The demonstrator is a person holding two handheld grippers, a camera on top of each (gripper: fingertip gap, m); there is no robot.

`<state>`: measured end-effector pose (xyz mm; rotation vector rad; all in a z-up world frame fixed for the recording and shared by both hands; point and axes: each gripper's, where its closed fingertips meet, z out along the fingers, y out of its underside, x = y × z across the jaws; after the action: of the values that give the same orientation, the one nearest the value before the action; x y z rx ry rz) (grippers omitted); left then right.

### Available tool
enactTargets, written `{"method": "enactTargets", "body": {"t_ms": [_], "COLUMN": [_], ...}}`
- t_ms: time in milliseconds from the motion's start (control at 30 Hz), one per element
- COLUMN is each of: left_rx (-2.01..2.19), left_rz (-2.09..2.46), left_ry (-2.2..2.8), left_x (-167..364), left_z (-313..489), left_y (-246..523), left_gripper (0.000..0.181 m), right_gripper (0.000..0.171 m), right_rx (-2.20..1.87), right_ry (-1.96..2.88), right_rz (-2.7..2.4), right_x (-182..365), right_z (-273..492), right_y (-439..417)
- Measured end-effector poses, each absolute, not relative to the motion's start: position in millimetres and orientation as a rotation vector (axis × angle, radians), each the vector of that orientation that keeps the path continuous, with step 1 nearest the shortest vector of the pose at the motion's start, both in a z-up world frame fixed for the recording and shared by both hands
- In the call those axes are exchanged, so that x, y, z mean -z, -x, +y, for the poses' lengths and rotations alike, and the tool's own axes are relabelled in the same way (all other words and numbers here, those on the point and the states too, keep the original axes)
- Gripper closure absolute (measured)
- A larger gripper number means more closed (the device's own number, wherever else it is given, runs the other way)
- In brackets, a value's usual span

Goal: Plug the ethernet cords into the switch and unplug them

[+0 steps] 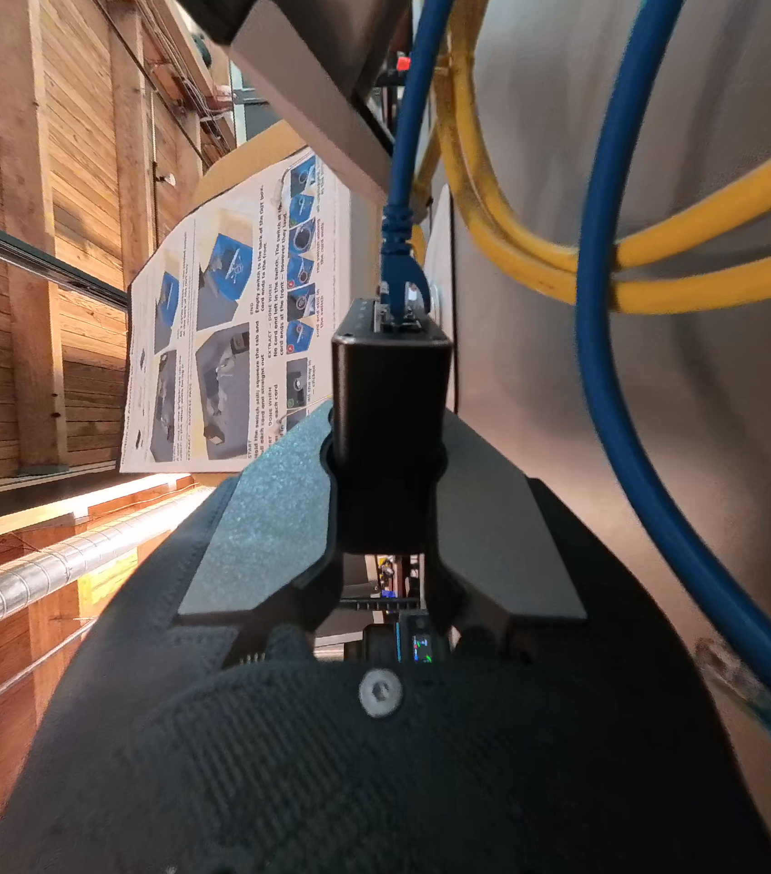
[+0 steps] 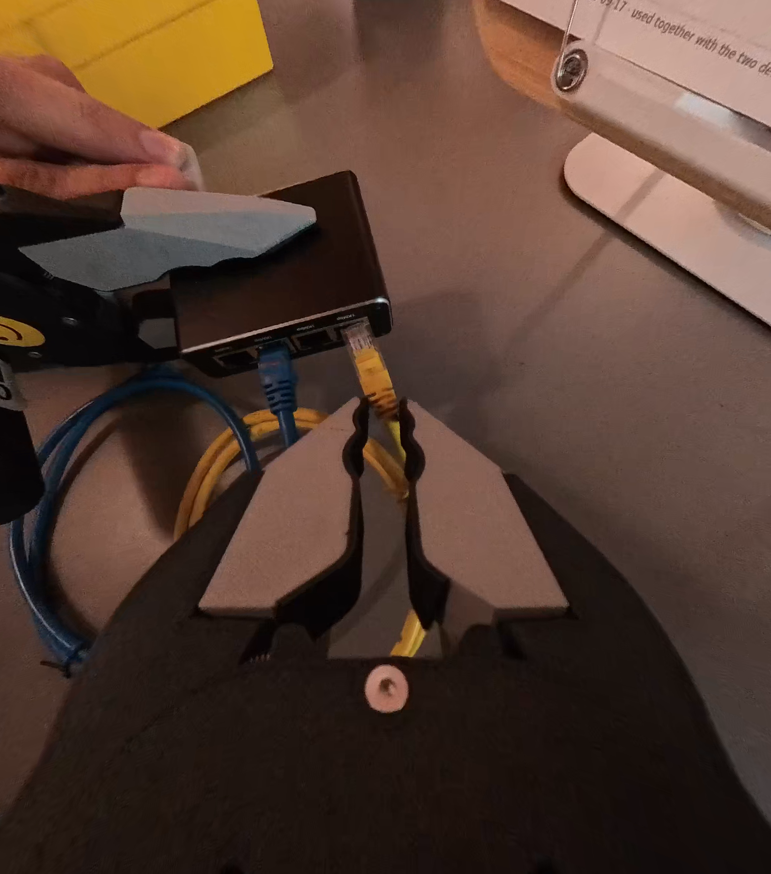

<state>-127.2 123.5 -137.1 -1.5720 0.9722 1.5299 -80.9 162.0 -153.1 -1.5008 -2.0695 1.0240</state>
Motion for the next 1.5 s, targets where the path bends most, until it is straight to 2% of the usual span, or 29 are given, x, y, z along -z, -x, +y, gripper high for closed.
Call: {"method": "enactTargets", "body": {"t_ms": [600,1200,1333,1500], "left_rx": [-1.406,-1.176,-1.165,-1.230], "left_rz": [1.046,0.904,0.837,0.920], "left_ry": [1.588,1.625,1.591,1.574], "left_x": [151,146,137,147], "left_z": [123,120,112,112], "left_y": [114,111,115,121], "left_gripper": [0.150,0.148,0.136,0.141], "right_gripper": [0.164,0.164,0.164,0.164], "right_rx": [-0.879,-1.362,-1.443,-1.458], "right_ry": [1.323,1.196,1.210,1.240], "right_rz": [-2.169,-2.173,-2.202,-2.219], "right_x": [156,148,152,159], "right_z": [152,147,141,141], "right_y": [75,87,82,82]}}
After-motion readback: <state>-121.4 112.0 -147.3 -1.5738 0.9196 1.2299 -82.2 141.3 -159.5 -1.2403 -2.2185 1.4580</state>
